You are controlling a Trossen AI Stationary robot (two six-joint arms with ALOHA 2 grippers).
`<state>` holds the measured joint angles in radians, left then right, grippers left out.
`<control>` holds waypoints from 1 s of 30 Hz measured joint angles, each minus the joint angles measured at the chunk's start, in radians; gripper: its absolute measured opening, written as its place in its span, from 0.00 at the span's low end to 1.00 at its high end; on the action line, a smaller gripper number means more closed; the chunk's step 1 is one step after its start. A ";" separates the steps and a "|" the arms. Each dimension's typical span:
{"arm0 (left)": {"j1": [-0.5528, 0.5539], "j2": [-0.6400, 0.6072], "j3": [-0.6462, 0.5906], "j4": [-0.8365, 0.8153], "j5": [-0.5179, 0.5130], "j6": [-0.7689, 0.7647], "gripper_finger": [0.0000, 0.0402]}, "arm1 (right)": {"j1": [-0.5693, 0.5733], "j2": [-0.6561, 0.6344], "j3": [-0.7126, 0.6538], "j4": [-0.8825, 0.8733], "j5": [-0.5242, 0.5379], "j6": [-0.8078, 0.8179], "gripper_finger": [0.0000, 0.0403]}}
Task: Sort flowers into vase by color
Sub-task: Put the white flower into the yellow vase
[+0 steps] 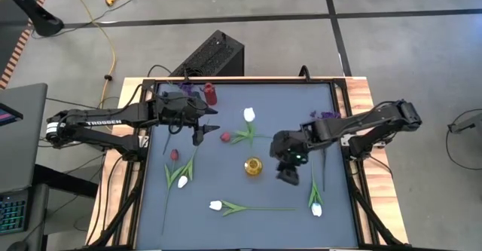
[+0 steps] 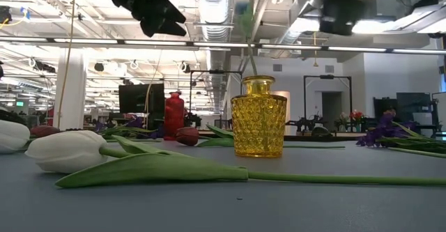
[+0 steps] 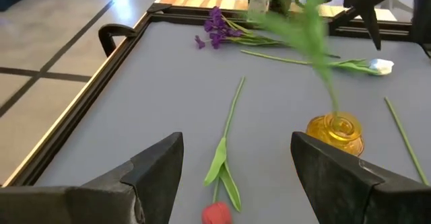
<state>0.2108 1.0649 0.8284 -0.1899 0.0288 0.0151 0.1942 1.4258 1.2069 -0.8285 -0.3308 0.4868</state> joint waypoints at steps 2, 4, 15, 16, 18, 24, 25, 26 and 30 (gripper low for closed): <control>0.000 0.000 0.000 0.002 0.000 0.000 0.65 | 0.013 0.000 0.013 -0.132 -0.010 -0.052 0.49; 0.000 0.000 0.000 0.001 0.000 0.000 0.65 | 0.035 0.000 0.013 -0.261 -0.009 -0.118 0.48; 0.000 0.000 0.000 0.000 -0.011 -0.014 0.65 | 0.211 0.001 -0.078 -0.397 0.076 -0.869 0.47; 0.000 0.000 0.000 -0.001 -0.011 -0.019 0.65 | 0.223 0.002 -0.095 -0.382 0.091 -0.889 0.46; 0.000 0.000 0.000 -0.004 -0.011 -0.020 0.65 | 0.244 0.001 -0.130 -0.351 0.119 -0.913 0.46; 0.000 0.000 0.000 -0.007 -0.015 -0.023 0.65 | 0.305 0.001 -0.243 -0.287 0.227 -1.014 0.46; 0.000 0.000 0.000 -0.007 -0.015 -0.023 0.65 | 0.311 0.001 -0.263 -0.272 0.235 -1.026 0.46; 0.000 0.000 0.000 -0.007 -0.015 -0.023 0.65 | 0.314 0.002 -0.285 -0.250 0.236 -1.035 0.46; 0.000 0.000 0.000 -0.007 -0.016 -0.039 0.65 | 0.330 0.002 -0.371 -0.138 0.263 -1.045 0.46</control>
<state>0.2111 1.0649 0.8284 -0.1970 0.0125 -0.0242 0.5246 1.4273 0.8357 -0.9668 -0.0676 -0.5583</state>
